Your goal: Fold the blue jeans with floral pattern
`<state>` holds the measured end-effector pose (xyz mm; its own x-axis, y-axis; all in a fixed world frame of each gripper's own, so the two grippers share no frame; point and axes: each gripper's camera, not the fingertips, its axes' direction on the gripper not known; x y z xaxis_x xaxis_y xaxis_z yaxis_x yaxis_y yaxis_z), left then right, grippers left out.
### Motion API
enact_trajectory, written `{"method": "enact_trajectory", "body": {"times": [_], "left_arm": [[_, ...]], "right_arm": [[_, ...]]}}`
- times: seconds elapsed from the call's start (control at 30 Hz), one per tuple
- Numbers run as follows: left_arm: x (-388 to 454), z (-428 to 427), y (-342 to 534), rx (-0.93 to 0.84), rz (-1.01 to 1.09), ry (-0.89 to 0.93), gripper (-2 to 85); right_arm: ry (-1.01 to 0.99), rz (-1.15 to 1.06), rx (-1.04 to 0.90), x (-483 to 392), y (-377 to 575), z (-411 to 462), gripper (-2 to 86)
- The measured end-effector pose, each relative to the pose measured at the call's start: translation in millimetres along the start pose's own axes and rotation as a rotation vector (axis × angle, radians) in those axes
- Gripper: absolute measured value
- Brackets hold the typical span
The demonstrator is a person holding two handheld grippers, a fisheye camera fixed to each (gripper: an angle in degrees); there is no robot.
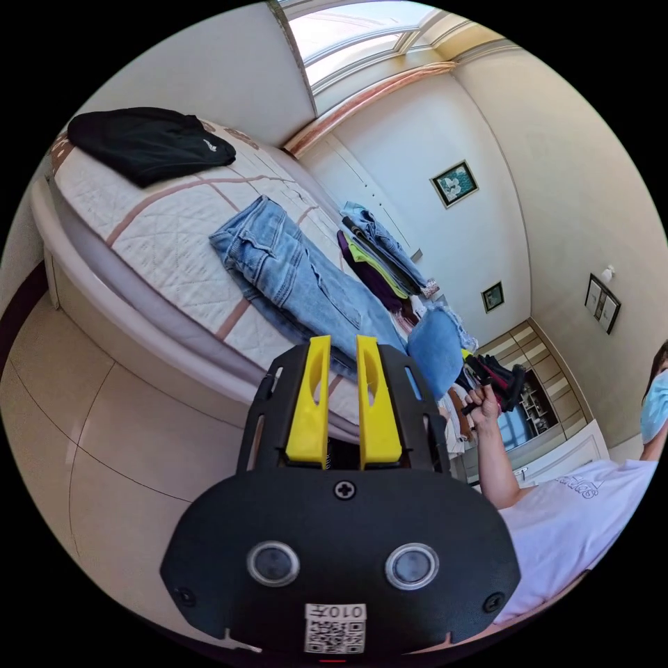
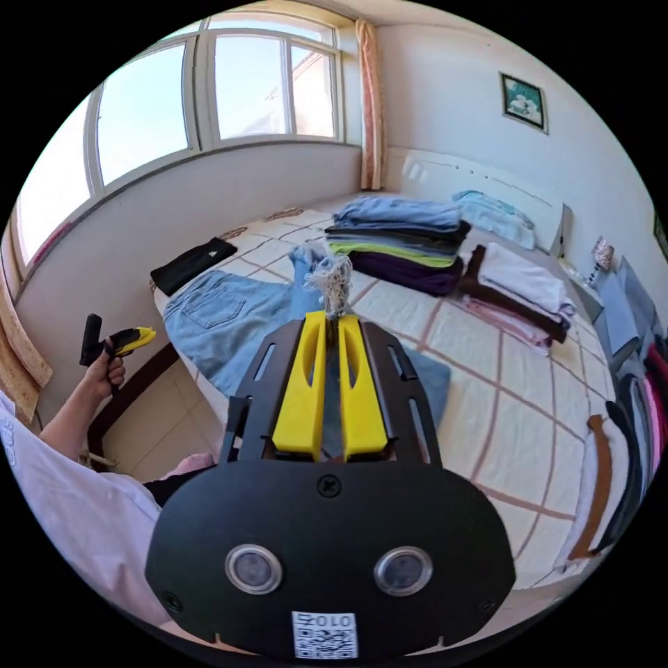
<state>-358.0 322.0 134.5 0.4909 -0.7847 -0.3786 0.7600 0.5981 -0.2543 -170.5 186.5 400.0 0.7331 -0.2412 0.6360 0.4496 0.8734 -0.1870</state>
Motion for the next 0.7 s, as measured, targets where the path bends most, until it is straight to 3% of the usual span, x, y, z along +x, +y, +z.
{"method": "enact_trajectory", "body": {"times": [0.17, 0.33, 0.5, 0.7], "left_arm": [[27, 12, 0, -0.01, 0.014, -0.017, 6.6], [53, 46, -1, -0.073, 0.002, -0.08, 8.8], [89, 73, 4, -0.123, 0.061, -0.202, 9.4], [153, 124, 20, -0.282, 0.297, -0.328, 8.9]], "right_arm": [[0.383, 0.279, 0.122, 132, 47, -139, 5.2], [0.516, 0.638, -0.203, 241, 149, -150, 7.9], [0.309, 0.758, -0.073, 220, 226, -143, 9.0], [0.107, 0.472, 0.047, 131, 197, -86, 10.4]]}}
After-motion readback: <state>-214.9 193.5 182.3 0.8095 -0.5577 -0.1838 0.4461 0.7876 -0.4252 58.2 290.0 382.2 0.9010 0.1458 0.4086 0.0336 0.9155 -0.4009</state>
